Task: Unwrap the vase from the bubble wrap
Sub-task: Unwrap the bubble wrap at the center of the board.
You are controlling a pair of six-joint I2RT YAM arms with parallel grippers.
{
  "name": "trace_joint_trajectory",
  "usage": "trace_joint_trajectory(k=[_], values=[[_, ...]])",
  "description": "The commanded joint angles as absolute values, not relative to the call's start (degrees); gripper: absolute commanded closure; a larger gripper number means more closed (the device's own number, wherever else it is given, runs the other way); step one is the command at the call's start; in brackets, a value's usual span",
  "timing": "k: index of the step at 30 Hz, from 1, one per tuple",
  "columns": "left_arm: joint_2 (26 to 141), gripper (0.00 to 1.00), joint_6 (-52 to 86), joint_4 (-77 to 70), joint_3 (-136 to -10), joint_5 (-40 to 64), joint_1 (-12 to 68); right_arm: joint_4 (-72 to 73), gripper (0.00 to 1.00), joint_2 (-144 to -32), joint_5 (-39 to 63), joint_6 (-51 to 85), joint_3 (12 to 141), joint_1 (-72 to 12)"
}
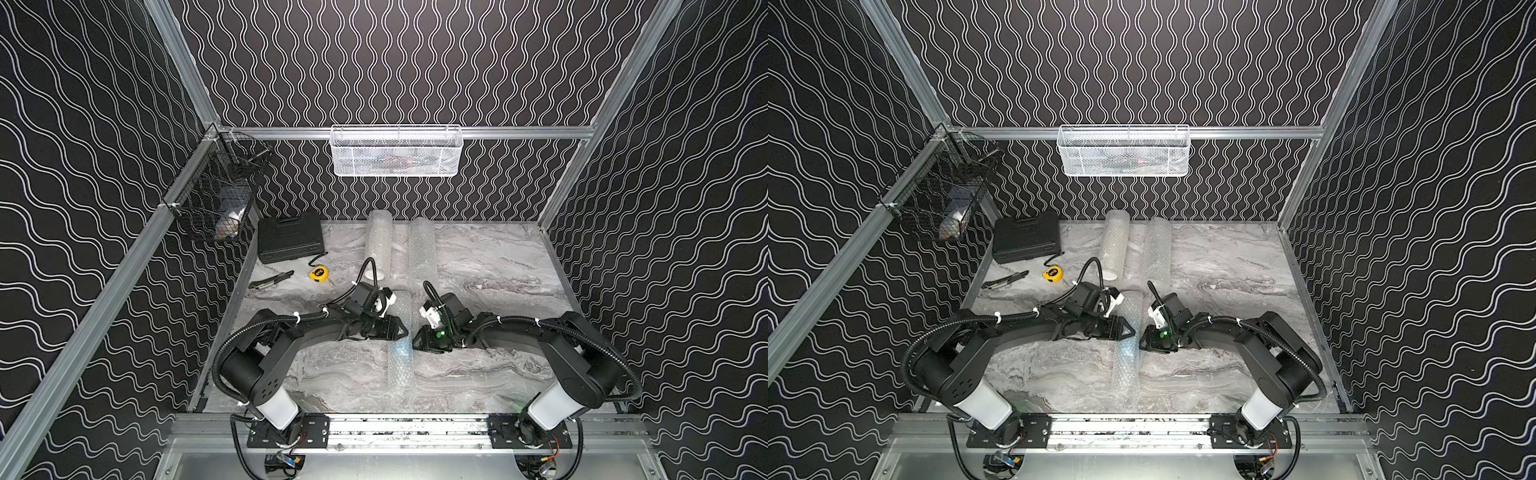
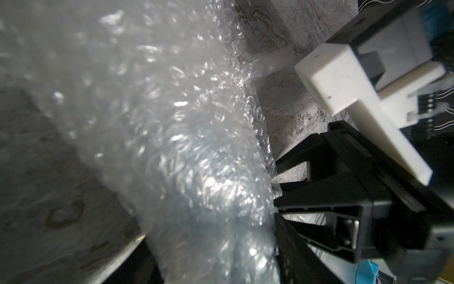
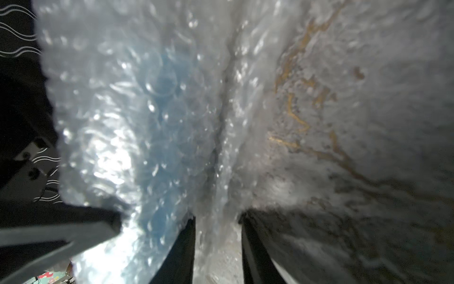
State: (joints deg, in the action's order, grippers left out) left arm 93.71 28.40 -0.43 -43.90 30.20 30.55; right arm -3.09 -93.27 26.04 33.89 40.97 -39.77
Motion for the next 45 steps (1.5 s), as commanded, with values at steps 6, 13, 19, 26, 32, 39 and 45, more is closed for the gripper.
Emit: trace_joint_trajectory(k=[6,13,19,26,32,39,45], values=[[93.9,0.36,28.3,4.4,-43.2,26.1,30.6,-8.5,0.67,-91.9,29.0,30.0,41.7,-41.2],[93.8,0.37,28.3,4.3,-42.8,25.4,30.5,-7.1,0.67,-92.4,32.9,29.7,41.2,-42.1],[93.9,0.37,28.4,4.2,-42.5,24.6,30.5,-4.8,0.67,-92.8,34.0,30.7,39.9,-43.0],[93.5,0.36,28.3,4.5,-42.3,24.3,30.6,-3.8,0.74,-92.5,33.1,31.1,38.5,-43.2],[92.8,0.36,27.9,5.2,-42.8,24.4,30.6,-5.2,0.85,-92.5,30.9,30.4,38.5,-43.5],[90.2,0.2,26.7,7.5,-43.9,27.8,30.6,-4.3,0.93,-91.9,28.7,32.8,38.9,-43.5],[88.7,0.08,26.8,9.0,-44.0,30.4,30.6,-3.9,0.97,-91.2,27.0,34.6,38.9,-43.5]])
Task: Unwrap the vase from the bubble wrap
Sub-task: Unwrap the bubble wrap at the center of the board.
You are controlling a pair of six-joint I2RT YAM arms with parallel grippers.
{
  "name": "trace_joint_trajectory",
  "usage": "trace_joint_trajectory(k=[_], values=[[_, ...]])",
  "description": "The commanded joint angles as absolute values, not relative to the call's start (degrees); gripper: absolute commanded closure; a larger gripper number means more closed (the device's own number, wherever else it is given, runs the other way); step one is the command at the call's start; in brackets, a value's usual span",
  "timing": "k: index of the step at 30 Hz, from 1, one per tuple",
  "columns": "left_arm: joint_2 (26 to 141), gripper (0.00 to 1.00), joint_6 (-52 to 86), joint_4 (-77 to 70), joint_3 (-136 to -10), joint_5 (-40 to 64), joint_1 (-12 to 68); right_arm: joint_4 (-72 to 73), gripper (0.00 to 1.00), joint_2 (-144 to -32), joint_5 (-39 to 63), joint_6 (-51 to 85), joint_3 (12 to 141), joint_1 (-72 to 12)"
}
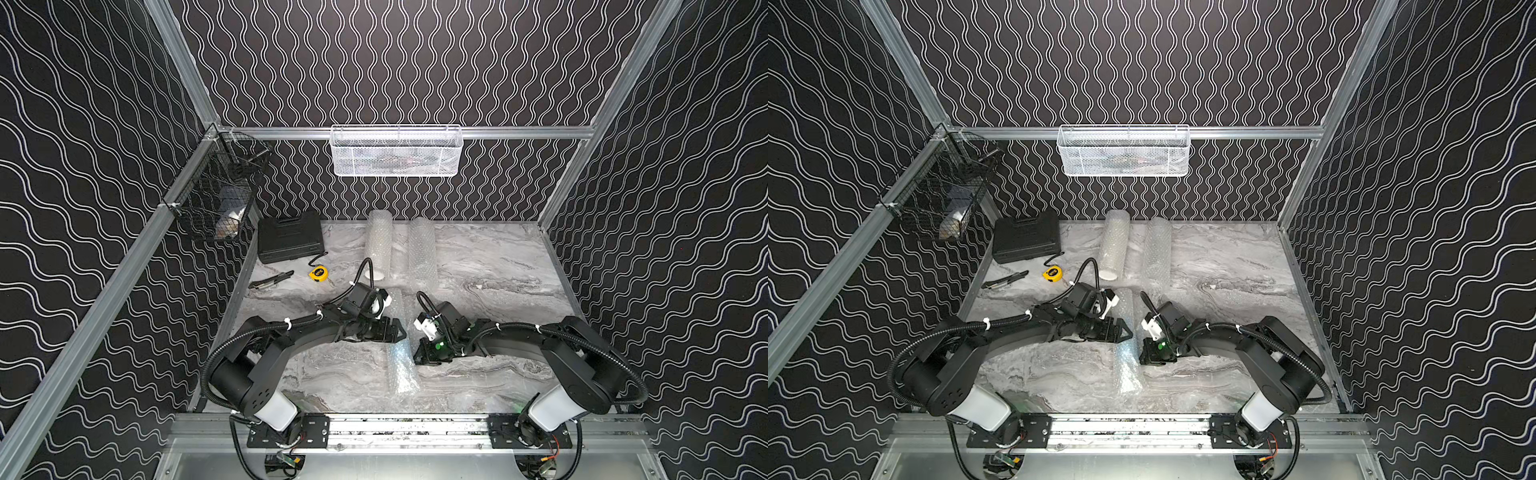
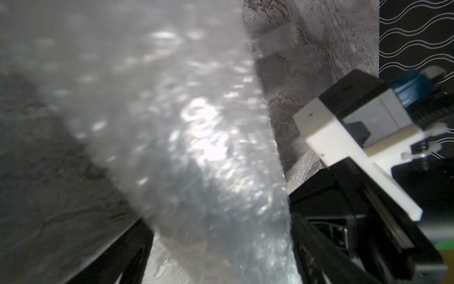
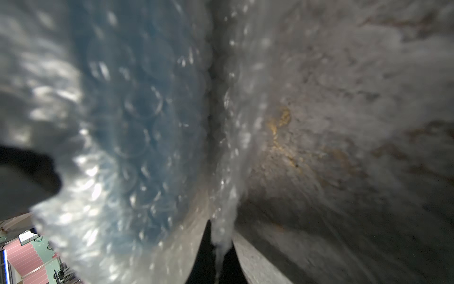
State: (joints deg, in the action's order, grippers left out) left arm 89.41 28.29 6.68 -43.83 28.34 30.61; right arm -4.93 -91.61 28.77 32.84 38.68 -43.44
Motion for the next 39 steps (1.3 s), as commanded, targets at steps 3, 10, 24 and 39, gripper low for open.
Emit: trace_joint_trajectory(k=[3,10,24,39], values=[[88.4,0.04,27.3,8.6,-43.5,31.6,30.8,-3.2,0.97,-91.4,27.0,35.4,38.7,-43.6],[88.0,0.01,28.0,7.7,-42.8,32.3,31.5,-3.1,0.98,-91.7,27.1,35.5,38.9,-43.7],[90.7,0.19,26.3,12.1,-44.9,25.0,33.2,-6.2,0.95,-91.2,27.8,32.0,39.8,-44.2],[88.5,0.27,25.0,13.0,-44.2,23.6,33.2,-10.4,0.94,-92.3,27.8,26.0,38.9,-44.3]])
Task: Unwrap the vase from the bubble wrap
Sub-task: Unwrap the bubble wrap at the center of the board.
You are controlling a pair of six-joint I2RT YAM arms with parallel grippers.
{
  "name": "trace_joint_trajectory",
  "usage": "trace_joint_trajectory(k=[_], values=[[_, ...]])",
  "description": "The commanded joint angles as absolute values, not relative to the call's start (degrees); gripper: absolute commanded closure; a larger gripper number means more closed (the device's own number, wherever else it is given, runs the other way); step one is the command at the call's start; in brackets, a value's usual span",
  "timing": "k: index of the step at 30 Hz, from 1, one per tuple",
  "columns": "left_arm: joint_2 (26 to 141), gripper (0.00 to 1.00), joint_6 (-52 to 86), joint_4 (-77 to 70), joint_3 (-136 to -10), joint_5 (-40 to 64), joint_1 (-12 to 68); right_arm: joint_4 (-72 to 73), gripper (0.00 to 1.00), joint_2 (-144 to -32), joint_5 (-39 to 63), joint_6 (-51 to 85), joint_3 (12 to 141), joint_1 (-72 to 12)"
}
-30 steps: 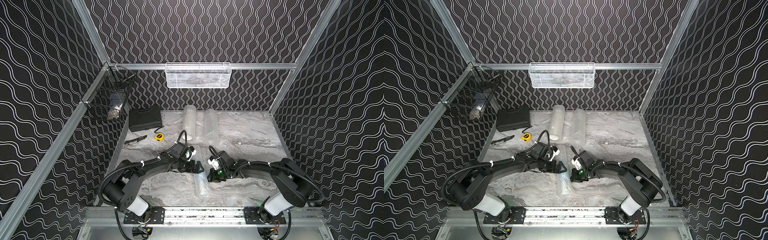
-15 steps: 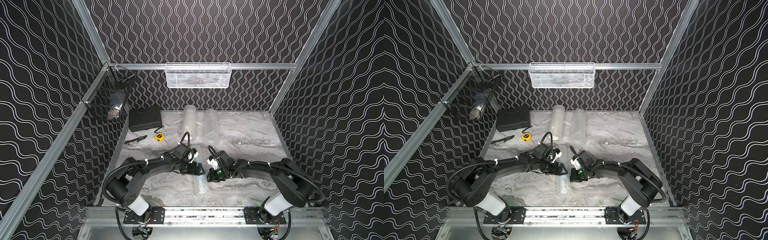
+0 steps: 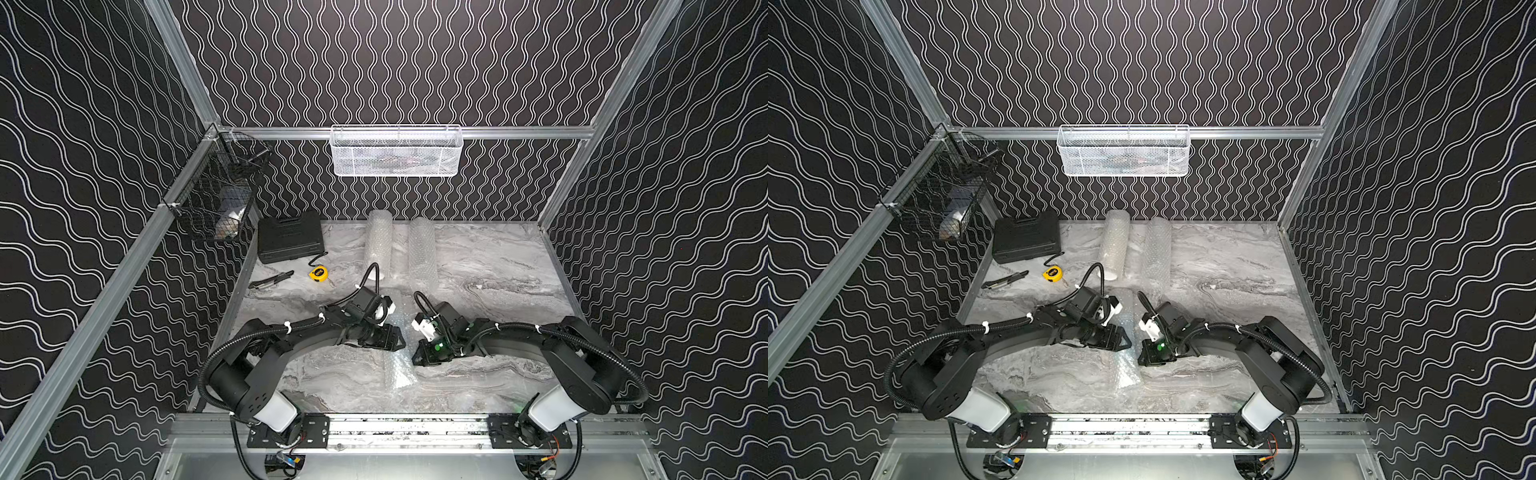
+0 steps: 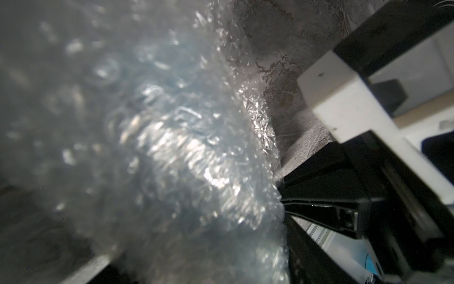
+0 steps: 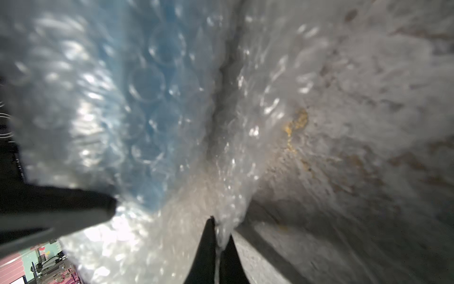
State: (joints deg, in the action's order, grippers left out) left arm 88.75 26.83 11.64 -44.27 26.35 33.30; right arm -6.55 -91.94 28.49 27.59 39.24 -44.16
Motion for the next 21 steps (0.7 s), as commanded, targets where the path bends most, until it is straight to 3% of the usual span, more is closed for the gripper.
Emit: trace_joint_trajectory(k=[1,21], values=[[88.6,0.27,25.0,13.0,-44.2,23.6,33.2,-10.5,0.94,-92.3,27.6,26.0,38.9,-44.3],[87.1,0.3,24.5,14.8,-45.0,20.4,33.1,-13.5,0.97,-92.6,20.4,25.2,38.2,-45.0]])
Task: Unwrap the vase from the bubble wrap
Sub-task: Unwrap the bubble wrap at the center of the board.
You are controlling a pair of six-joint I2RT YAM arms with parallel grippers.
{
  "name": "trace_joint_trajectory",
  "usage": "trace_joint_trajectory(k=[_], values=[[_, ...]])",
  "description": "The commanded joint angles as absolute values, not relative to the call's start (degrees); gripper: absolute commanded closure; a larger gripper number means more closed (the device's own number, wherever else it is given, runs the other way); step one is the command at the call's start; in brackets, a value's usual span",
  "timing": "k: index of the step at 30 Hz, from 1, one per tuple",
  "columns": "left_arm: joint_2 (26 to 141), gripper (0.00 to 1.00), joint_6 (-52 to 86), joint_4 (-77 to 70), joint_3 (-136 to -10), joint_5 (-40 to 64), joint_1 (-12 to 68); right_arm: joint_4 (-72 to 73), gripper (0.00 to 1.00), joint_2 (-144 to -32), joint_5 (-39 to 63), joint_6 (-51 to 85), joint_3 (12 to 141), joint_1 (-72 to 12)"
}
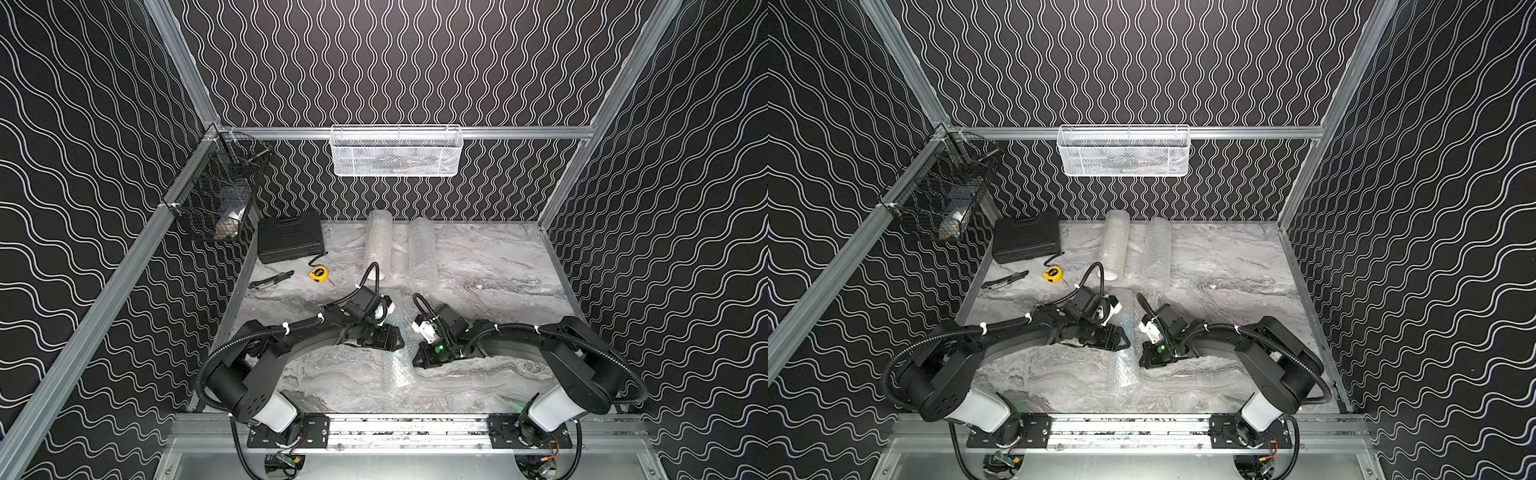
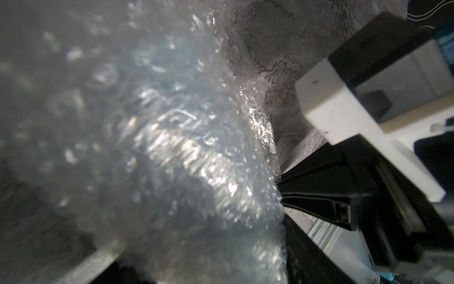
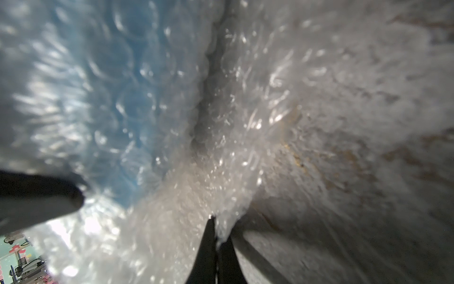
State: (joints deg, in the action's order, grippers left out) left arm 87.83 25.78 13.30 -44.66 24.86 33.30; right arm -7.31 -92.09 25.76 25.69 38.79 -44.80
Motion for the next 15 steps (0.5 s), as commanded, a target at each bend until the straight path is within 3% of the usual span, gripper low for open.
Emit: trace_joint_trajectory(k=[1,8,15], values=[[87.0,0.3,24.5,14.9,-45.0,20.2,33.0,-13.4,0.97,-92.7,19.9,25.4,38.2,-45.1],[87.0,0.3,24.2,13.7,-44.7,22.1,33.0,-12.2,0.96,-92.8,20.2,26.7,37.9,-45.2],[86.6,0.3,24.4,12.8,-44.2,23.9,33.0,-6.8,0.78,-91.1,21.0,33.0,37.5,-45.1]])
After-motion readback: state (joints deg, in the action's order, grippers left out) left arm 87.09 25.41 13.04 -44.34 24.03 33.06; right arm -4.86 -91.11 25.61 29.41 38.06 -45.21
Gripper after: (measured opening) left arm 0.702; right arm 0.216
